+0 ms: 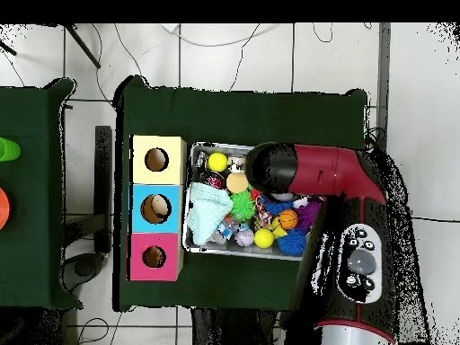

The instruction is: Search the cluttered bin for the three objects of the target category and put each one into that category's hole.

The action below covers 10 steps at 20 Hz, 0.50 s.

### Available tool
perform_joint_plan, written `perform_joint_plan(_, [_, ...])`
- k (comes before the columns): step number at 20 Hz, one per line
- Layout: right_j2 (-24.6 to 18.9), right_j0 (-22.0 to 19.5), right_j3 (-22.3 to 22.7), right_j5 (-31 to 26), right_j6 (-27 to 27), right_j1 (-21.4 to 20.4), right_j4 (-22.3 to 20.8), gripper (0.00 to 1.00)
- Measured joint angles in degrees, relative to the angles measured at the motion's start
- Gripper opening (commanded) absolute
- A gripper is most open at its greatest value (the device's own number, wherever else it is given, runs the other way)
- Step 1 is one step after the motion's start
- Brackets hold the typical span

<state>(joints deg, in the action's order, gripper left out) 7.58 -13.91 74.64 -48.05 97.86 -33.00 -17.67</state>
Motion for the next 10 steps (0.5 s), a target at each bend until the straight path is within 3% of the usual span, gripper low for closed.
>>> perform_joint_plan(10, [3.02,5.55,7.56,10.62,0.52,0.08,0.36,1.0])
